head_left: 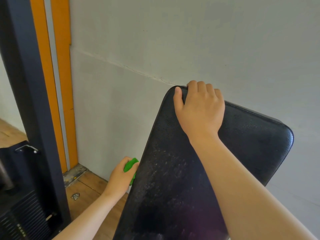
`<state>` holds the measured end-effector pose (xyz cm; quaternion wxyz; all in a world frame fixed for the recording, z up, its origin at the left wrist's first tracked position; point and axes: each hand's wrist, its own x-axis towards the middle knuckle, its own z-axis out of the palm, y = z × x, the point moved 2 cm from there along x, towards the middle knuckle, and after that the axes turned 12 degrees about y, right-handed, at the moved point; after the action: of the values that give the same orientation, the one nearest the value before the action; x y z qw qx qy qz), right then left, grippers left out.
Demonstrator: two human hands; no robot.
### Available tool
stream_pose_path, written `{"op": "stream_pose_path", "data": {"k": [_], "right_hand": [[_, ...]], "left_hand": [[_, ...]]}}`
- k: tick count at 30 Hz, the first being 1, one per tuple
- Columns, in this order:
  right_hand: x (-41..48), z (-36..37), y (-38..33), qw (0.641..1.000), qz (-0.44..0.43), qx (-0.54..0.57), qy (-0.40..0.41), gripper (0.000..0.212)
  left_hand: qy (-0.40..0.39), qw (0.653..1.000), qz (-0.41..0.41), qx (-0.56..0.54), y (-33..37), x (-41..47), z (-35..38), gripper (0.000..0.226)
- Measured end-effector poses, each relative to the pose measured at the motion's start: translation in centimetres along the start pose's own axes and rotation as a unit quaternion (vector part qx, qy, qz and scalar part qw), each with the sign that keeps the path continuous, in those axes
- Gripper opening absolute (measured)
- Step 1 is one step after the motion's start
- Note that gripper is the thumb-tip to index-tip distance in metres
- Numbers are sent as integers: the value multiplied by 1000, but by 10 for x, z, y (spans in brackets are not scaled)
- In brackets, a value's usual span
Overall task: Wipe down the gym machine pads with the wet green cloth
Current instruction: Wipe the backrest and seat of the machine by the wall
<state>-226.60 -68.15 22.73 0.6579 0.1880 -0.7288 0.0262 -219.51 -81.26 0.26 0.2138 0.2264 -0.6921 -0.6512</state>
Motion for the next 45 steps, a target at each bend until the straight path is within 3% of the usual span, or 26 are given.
{"op": "stream_pose_path", "data": {"k": [4,8,12,16,22,27,31,37,45], "right_hand": [[0,1,0,1000,0,6,6,46],[0,2,0,1000,5,12,0,47],[0,1,0,1000,4,5,0,47],[0,2,0,1000,7,5,-2,48],[1,0,0,1000,8,9,-12,49],[1,0,-1,1000,10,10,-14,48],[0,0,0,1000,5,9,-16,49],[1,0,0,1000,12,13,-19,49],[1,0,-1,999,20,22,-21,50]], "left_hand": [[-14,999,-43,-15,-5,-1,-4,26],[2,998,-5,-65,33,13,3,34],[14,997,17,-75,58,24,14,27],[11,998,-4,-61,31,17,15,38],[29,999,-5,-38,-13,2,6,30],[15,998,-67,-4,-52,-11,-4,21],[19,996,-83,-36,-35,-10,-4,18],[39,994,5,-97,30,6,5,23],[62,996,-22,-66,-19,-14,2,14]]}}
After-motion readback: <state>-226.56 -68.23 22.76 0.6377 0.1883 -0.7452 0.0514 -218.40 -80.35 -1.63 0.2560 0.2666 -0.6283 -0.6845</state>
